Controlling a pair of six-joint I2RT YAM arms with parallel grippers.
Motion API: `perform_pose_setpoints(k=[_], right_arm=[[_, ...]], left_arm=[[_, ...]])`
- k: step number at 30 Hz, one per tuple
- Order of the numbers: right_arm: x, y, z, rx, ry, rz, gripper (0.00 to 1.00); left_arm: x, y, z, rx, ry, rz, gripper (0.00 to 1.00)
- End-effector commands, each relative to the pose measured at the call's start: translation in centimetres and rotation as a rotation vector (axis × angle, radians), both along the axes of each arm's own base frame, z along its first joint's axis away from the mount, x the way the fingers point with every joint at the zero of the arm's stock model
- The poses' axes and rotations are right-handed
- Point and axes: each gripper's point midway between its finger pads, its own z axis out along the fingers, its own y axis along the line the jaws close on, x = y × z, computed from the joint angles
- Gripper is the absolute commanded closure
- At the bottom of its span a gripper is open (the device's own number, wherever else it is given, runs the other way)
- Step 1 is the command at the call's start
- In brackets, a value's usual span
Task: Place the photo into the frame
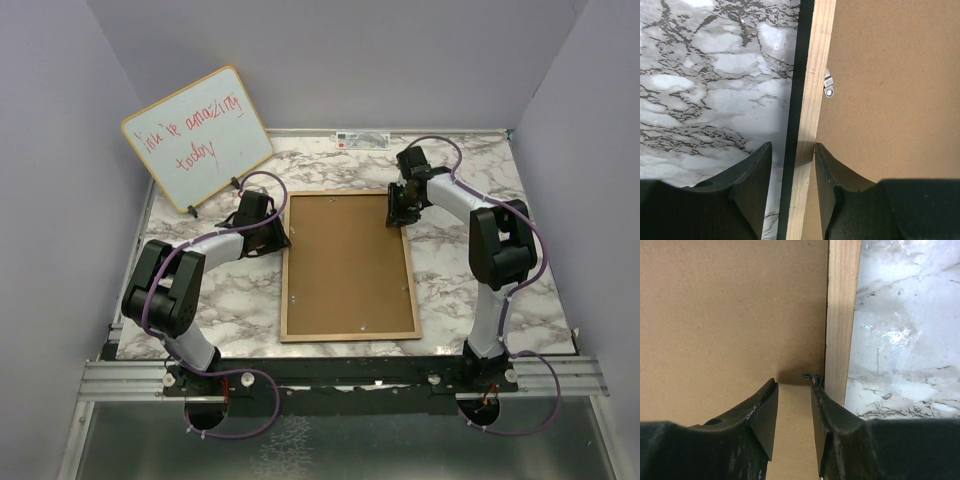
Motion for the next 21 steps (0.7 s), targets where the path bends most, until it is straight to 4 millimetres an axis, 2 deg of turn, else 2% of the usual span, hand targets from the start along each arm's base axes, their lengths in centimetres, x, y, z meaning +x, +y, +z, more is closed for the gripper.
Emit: perform_pose_setpoints(k=[1, 5, 8, 13, 16, 21], right_arm=[[0.5, -0.7, -0.4, -0.047, -0.011, -0.038, 0.63], [0.3, 0.0, 0.0, -0.012, -0.013, -0.010, 0.63], [-0.2, 1.0, 1.2, 0.053, -0.027, 0.035, 0.62], [-0.3, 2.9, 5.0, 0.163, -0.099, 0.104, 0.59], [0.3, 3.9, 6.3, 0.216, -0.124, 0.123, 0.59], [2.1, 6.3, 7.1, 0.336, -0.150, 0.114, 0.59]], left_arm=[[-1.8, 1.5, -2.4, 0.057, 0.085, 0.022, 0.58], [-1.9, 1.5, -2.3, 0.055, 0.082, 0.022, 0.58], [-1.8, 1.5, -1.9, 0.054, 0.074, 0.019, 0.58], [-1.2, 1.4, -0.6, 0.058, 0.025, 0.001, 0.58], [-0.5, 1.3, 0.8, 0.060, -0.029, -0.015, 0.57], [1.1, 1.4, 2.8, 0.068, -0.102, -0.006, 0.52]])
